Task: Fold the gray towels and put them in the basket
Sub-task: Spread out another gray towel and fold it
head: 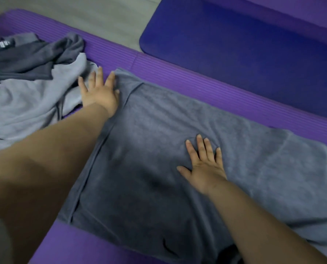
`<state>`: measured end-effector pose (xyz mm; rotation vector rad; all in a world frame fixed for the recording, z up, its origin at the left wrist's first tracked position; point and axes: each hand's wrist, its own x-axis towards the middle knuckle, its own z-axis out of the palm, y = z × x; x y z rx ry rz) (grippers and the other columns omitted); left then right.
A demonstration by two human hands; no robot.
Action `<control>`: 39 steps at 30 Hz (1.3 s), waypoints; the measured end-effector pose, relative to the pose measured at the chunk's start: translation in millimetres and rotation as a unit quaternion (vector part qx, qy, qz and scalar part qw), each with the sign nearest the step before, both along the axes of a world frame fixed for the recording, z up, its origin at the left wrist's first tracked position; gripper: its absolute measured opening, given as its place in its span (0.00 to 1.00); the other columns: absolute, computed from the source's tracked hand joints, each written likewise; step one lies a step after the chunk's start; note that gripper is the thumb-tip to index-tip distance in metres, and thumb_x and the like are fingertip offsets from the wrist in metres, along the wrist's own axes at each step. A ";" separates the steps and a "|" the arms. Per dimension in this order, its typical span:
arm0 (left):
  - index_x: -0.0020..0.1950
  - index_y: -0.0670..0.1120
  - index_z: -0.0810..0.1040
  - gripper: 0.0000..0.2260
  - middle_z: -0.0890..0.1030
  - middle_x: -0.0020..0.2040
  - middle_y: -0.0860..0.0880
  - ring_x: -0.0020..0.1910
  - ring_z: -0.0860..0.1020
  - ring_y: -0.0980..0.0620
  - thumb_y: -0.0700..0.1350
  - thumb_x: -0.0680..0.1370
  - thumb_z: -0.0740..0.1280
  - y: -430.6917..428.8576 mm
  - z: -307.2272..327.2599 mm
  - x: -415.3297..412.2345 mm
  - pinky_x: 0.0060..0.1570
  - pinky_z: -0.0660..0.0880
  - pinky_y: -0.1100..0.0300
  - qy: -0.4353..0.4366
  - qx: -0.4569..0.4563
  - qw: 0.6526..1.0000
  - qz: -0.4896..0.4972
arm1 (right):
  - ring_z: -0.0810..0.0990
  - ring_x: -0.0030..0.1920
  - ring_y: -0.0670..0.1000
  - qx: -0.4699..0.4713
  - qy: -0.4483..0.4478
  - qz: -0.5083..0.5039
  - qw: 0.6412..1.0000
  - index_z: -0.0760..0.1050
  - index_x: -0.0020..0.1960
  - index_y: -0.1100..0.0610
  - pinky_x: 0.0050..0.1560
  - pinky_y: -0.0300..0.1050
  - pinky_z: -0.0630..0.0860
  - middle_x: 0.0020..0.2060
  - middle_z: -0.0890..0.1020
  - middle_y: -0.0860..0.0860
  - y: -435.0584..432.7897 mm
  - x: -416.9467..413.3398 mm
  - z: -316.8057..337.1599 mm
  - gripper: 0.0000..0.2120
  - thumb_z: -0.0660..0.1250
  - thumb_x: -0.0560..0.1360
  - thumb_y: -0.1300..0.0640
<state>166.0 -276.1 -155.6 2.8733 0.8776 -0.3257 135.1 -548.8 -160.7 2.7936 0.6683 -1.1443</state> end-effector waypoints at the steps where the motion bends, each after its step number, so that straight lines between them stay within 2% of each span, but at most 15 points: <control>1: 0.75 0.48 0.51 0.25 0.47 0.77 0.43 0.76 0.46 0.45 0.49 0.80 0.53 -8.7 0.8 -7.5 0.72 0.41 0.46 -0.048 -0.020 0.999 -0.009 | 0.30 0.73 0.53 0.002 0.004 0.004 1.000 0.31 0.74 0.49 0.71 0.56 0.31 0.73 0.29 0.51 -1.2 1.3 1.2 0.37 0.50 0.77 0.38; 6: 0.66 0.43 0.70 0.24 0.70 0.66 0.33 0.63 0.72 0.38 0.52 0.73 0.56 -59.3 -2.4 -103.3 0.63 0.67 0.44 -0.164 -0.088 0.963 -0.194 | 0.34 0.75 0.52 0.019 0.044 0.034 0.998 0.35 0.75 0.49 0.74 0.53 0.38 0.74 0.33 0.50 -5.3 16.2 16.6 0.37 0.55 0.77 0.42; 8: 0.62 0.44 0.70 0.21 0.74 0.61 0.33 0.59 0.70 0.41 0.50 0.72 0.56 -65.1 -9.3 -156.2 0.59 0.66 0.50 -0.160 -0.086 0.963 -0.198 | 0.39 0.76 0.51 0.028 0.029 0.046 0.998 0.38 0.75 0.49 0.74 0.49 0.43 0.75 0.37 0.50 -15.4 18.1 28.2 0.36 0.57 0.77 0.44; 12: 0.62 0.35 0.73 0.25 0.71 0.63 0.28 0.61 0.71 0.31 0.50 0.72 0.57 -59.4 -12.3 -237.3 0.60 0.68 0.42 -0.134 -0.107 0.983 0.067 | 0.52 0.75 0.53 0.046 -0.047 0.112 0.992 0.46 0.76 0.52 0.74 0.48 0.53 0.76 0.46 0.54 -55.6 -10.2 44.8 0.34 0.58 0.77 0.47; 14: 0.66 0.31 0.68 0.25 0.66 0.66 0.28 0.65 0.66 0.29 0.46 0.74 0.60 -49.8 -9.6 -255.3 0.64 0.63 0.40 -0.115 -0.115 0.968 0.191 | 0.74 0.65 0.56 0.027 -0.054 0.162 0.985 0.63 0.70 0.56 0.62 0.52 0.72 0.69 0.68 0.58 -68.9 -39.5 45.7 0.33 0.60 0.68 0.43; 15: 0.67 0.30 0.65 0.23 0.65 0.66 0.27 0.67 0.64 0.30 0.42 0.76 0.61 -43.1 -7.5 -259.7 0.66 0.61 0.41 -0.113 -0.112 0.961 0.225 | 0.77 0.62 0.56 0.027 -0.075 0.188 0.979 0.64 0.68 0.55 0.58 0.51 0.74 0.66 0.72 0.58 -72.9 -51.7 43.9 0.35 0.57 0.64 0.42; 16: 0.68 0.30 0.63 0.23 0.65 0.67 0.28 0.67 0.63 0.31 0.38 0.77 0.62 -36.7 -4.9 -261.2 0.67 0.59 0.43 -0.114 -0.111 0.954 0.253 | 0.72 0.67 0.57 0.011 -0.041 0.199 0.979 0.59 0.71 0.57 0.64 0.50 0.68 0.70 0.64 0.58 -74.1 -60.8 43.9 0.37 0.56 0.65 0.42; 18: 0.70 0.32 0.60 0.25 0.66 0.67 0.30 0.67 0.64 0.33 0.37 0.76 0.64 -25.6 0.8 -259.1 0.67 0.59 0.46 -0.112 -0.123 0.935 0.313 | 0.46 0.76 0.53 -0.005 0.022 0.203 0.979 0.44 0.76 0.51 0.74 0.47 0.45 0.74 0.39 0.53 -80.3 -68.1 39.4 0.35 0.54 0.74 0.43; 19: 0.71 0.34 0.60 0.26 0.68 0.66 0.31 0.67 0.65 0.34 0.38 0.76 0.64 -21.4 3.0 -258.6 0.66 0.60 0.47 -0.108 -0.132 0.924 0.341 | 0.40 0.76 0.51 -0.009 0.047 0.201 0.978 0.41 0.75 0.49 0.74 0.46 0.41 0.74 0.35 0.51 -77.9 -66.2 42.5 0.33 0.55 0.77 0.45; 23: 0.68 0.37 0.65 0.22 0.74 0.62 0.33 0.63 0.70 0.36 0.39 0.75 0.65 -14.8 6.0 -258.1 0.62 0.66 0.49 -0.079 -0.178 0.907 0.372 | 0.42 0.76 0.49 -0.008 0.046 0.212 0.976 0.41 0.75 0.49 0.74 0.44 0.44 0.75 0.39 0.50 -68.0 -57.8 48.1 0.31 0.55 0.79 0.48; 27: 0.67 0.39 0.64 0.21 0.72 0.62 0.32 0.63 0.70 0.34 0.40 0.76 0.64 -6.2 18.6 -252.7 0.61 0.65 0.47 -0.043 -0.160 0.922 0.349 | 0.42 0.76 0.49 -0.026 0.055 0.217 0.974 0.42 0.75 0.49 0.74 0.43 0.44 0.75 0.38 0.50 -74.9 -64.0 49.2 0.30 0.54 0.79 0.48; 32: 0.72 0.42 0.60 0.28 0.63 0.71 0.36 0.68 0.61 0.36 0.42 0.74 0.65 -27.8 34.9 -241.6 0.67 0.57 0.46 -0.011 -0.032 0.973 0.229 | 0.45 0.76 0.47 0.002 0.015 0.187 0.982 0.41 0.75 0.49 0.73 0.39 0.45 0.75 0.40 0.50 -120.3 -57.2 66.9 0.32 0.56 0.78 0.49; 35: 0.66 0.39 0.70 0.23 0.70 0.66 0.33 0.61 0.72 0.31 0.43 0.72 0.64 -78.8 28.6 -216.9 0.60 0.67 0.41 -0.026 -0.045 0.998 -0.040 | 0.69 0.68 0.58 0.028 -0.066 0.111 0.991 0.61 0.72 0.57 0.67 0.47 0.65 0.71 0.64 0.60 -172.7 -59.2 79.0 0.32 0.62 0.70 0.53; 37: 0.59 0.39 0.77 0.24 0.77 0.58 0.33 0.50 0.79 0.33 0.49 0.67 0.60 -123.9 29.8 -198.1 0.48 0.76 0.41 0.009 -0.077 0.973 -0.220 | 0.83 0.46 0.62 0.047 -0.123 0.009 0.991 0.76 0.60 0.61 0.44 0.53 0.79 0.52 0.81 0.64 -227.6 -66.2 69.1 0.29 0.66 0.58 0.56; 39: 0.56 0.45 0.79 0.25 0.82 0.53 0.39 0.46 0.83 0.42 0.53 0.66 0.56 -163.7 41.3 -179.9 0.40 0.79 0.50 0.042 -0.057 0.919 -0.387 | 0.82 0.44 0.66 0.075 -0.174 -0.117 0.975 0.77 0.56 0.63 0.43 0.59 0.78 0.48 0.82 0.66 -274.1 -85.2 64.2 0.24 0.68 0.60 0.61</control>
